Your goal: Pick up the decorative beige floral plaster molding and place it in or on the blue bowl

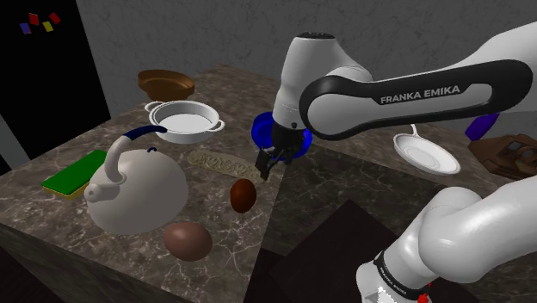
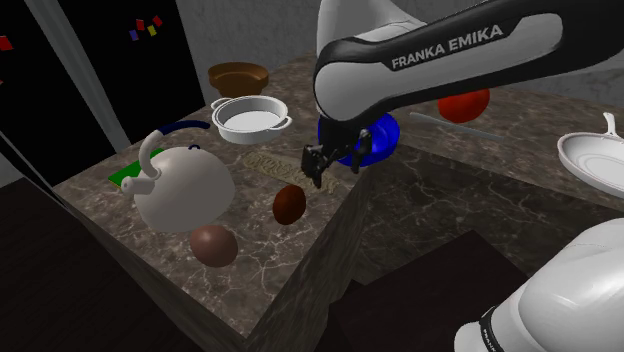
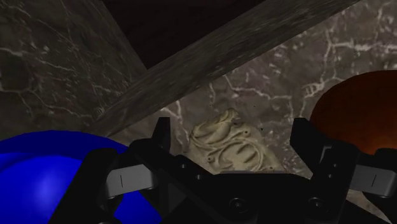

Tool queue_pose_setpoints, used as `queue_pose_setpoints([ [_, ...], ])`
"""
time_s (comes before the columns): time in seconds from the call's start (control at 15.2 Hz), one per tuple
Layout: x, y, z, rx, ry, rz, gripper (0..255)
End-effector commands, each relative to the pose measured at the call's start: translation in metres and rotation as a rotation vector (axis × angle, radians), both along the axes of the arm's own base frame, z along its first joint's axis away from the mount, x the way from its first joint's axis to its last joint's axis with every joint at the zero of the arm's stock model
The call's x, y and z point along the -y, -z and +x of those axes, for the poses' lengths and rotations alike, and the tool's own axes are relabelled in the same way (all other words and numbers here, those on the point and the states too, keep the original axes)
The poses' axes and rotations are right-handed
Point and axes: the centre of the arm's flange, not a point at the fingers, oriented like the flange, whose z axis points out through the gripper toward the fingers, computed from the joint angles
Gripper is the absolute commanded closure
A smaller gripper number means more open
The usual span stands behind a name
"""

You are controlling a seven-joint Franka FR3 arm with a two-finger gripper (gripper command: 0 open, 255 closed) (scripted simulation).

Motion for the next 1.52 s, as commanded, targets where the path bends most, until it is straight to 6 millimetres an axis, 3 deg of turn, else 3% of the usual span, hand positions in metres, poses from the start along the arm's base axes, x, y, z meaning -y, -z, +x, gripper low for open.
queue_pose_setpoints([
  [0.0,-0.006,0.01,0.001,-0.004,0.002,0.004,0],
  [0.4,-0.006,0.045,0.002,-0.004,0.002,0.004,0],
  [0.92,-0.006,0.045,0.002,-0.004,0.002,0.004,0],
  [0.99,-0.006,0.045,0.002,-0.004,0.002,0.004,255],
  [1.45,-0.006,0.045,0.004,-0.004,0.002,0.004,255],
])
